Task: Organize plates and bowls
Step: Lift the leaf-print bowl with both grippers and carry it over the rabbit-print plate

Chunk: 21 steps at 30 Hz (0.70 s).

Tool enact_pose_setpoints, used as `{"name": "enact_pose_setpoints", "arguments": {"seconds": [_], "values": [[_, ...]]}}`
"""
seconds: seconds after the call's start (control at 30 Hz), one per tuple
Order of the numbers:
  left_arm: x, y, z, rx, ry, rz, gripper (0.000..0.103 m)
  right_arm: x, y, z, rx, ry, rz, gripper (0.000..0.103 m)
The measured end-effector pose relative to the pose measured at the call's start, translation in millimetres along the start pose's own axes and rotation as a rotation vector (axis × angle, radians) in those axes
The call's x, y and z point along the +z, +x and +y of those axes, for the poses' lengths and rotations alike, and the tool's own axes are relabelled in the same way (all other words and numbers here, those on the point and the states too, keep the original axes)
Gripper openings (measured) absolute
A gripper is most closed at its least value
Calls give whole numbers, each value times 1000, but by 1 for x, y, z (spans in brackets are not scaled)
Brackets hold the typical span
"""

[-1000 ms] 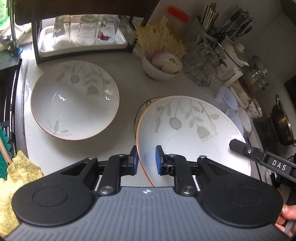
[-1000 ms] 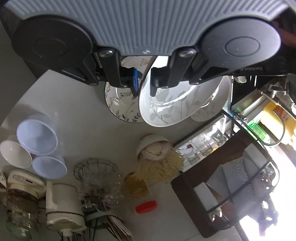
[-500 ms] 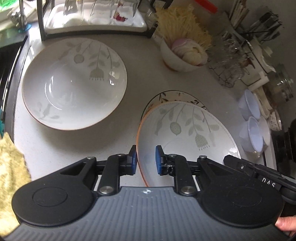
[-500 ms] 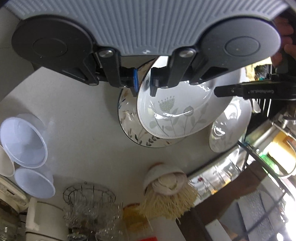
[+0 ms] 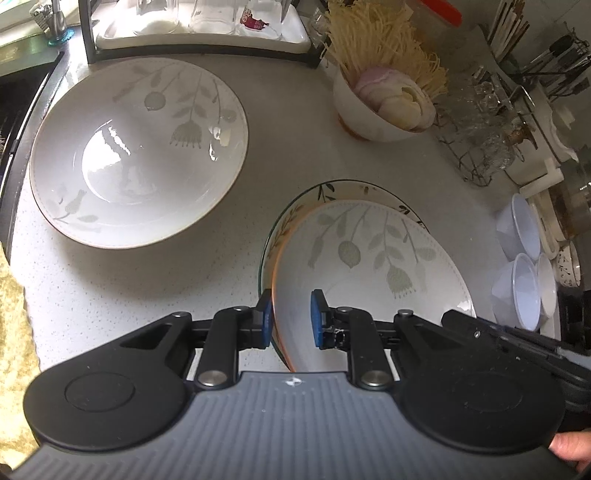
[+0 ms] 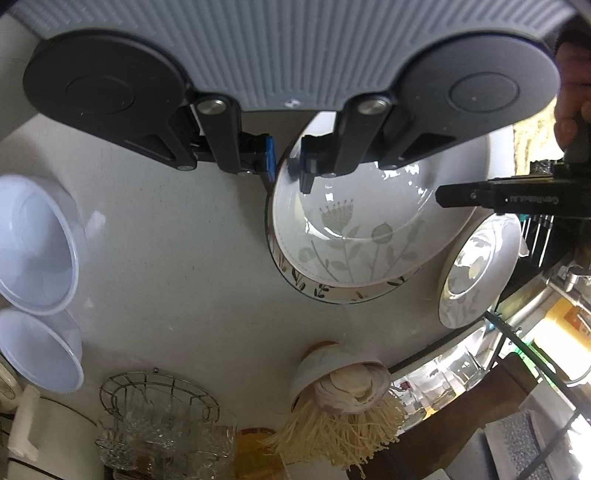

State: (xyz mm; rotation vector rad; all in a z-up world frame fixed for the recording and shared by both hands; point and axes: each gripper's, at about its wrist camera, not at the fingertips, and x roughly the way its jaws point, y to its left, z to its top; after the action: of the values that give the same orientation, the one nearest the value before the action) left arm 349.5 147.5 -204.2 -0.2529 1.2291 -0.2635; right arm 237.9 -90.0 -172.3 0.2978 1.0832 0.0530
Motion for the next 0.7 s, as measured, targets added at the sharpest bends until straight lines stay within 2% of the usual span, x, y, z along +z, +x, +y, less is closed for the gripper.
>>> {"name": "enact_pose_setpoints", "arguments": {"seconds": [0.5,0.7], "values": [[5,14,-10,47,-27,30,23,21,20,-11,14,-56,33,17],[8,8,1,17,-110,24,23,18,22,-15,41,-50,50,16]]}}
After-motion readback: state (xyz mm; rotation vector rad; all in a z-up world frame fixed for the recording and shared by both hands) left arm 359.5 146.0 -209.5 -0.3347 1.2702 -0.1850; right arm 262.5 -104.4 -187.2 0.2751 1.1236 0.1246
